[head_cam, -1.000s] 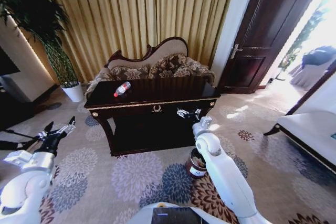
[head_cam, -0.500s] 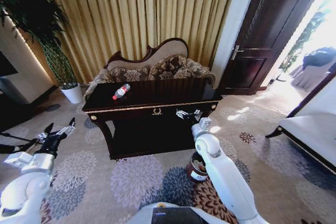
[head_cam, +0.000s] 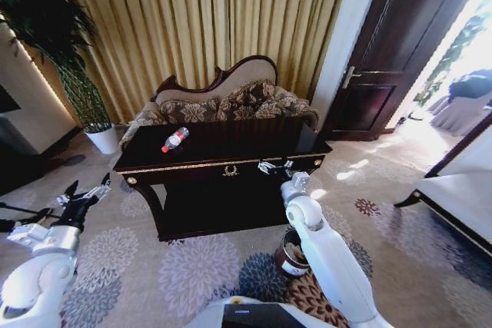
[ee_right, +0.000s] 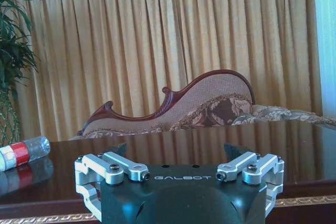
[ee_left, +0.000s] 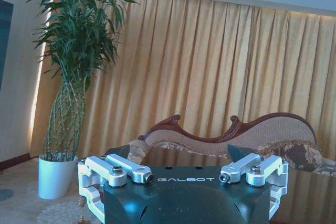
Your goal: Move to the front of the table and place the trash on the table into the trash bin.
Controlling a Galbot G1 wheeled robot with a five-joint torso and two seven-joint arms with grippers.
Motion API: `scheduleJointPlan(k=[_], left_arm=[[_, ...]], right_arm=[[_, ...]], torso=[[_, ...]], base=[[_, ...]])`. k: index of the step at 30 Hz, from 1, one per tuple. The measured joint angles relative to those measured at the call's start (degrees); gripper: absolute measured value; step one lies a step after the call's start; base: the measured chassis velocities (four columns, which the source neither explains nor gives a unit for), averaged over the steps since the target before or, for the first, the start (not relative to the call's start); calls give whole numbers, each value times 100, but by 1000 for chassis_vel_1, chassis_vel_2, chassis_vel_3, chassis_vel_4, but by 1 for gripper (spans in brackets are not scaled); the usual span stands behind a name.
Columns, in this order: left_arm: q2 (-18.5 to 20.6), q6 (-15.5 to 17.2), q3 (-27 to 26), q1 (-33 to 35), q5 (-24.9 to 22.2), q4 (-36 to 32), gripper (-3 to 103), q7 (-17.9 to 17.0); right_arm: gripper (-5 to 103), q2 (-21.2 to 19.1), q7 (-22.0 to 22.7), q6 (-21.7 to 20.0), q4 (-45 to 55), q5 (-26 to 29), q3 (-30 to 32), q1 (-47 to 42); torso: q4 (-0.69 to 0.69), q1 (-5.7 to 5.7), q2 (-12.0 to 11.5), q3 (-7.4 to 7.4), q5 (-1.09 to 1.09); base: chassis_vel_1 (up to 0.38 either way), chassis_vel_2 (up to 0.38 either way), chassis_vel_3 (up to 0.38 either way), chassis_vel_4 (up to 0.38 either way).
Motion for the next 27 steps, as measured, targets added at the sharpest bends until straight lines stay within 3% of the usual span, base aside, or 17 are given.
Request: scheduleJointPlan(k=[27], left_arm=[[-26, 15, 42, -19, 23, -17, 100, 7]], right_arm=[[100, 16, -16, -35, -23, 1, -36, 48]], torso=[[1, 0, 0, 0, 0]], base=[[-89, 87, 86, -88]])
